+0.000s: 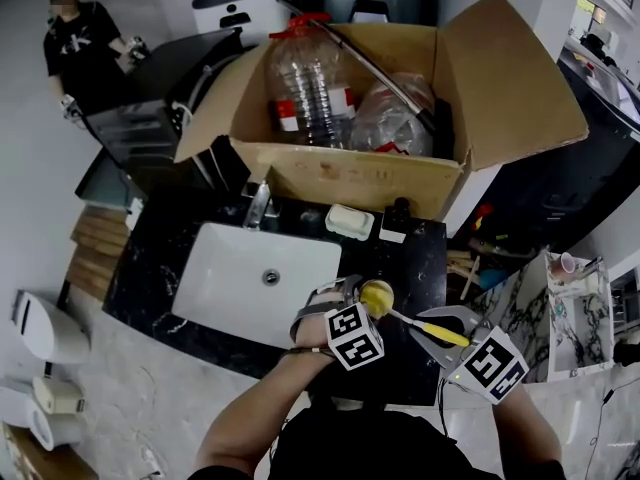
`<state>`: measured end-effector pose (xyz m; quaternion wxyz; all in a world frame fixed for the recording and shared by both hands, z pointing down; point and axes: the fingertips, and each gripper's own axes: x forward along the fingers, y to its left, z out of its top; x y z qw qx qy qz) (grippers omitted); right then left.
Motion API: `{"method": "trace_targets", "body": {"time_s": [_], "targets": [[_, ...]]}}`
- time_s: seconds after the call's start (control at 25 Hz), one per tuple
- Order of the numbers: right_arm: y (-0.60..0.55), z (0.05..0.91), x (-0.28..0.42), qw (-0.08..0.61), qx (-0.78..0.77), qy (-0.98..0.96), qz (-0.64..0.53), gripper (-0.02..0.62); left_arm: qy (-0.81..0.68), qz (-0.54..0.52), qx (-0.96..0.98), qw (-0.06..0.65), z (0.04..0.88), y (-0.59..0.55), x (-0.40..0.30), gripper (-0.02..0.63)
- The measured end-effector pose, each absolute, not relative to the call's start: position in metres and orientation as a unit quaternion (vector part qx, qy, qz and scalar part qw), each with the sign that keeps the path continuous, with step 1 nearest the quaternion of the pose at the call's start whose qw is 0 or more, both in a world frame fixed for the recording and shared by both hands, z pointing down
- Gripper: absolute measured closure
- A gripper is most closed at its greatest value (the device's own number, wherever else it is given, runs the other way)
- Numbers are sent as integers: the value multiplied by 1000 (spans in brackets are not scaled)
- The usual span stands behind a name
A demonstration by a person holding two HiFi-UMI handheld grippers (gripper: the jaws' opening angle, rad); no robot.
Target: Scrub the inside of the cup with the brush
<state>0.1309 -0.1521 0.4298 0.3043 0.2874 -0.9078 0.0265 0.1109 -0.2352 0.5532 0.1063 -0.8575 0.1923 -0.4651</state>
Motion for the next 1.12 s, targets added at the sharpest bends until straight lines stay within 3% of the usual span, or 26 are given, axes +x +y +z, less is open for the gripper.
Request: {"method": "trace_targets", "body": {"time_s": [0.12, 0.48, 0.8, 1.12], "targets": [[-154, 434, 127, 270, 314, -909, 55, 548, 215, -448, -864, 82, 550, -240, 112, 207], [-167, 432, 138, 178, 329, -914, 154, 548, 182, -435, -876, 106, 542, -231, 114, 207], [-185, 412, 137, 196, 328, -919, 93, 554, 118, -432, -886, 124, 542, -206, 120, 207], [-184, 395, 126, 257, 314, -914, -2, 551, 118, -422, -891, 116, 533, -208, 119, 207]]}}
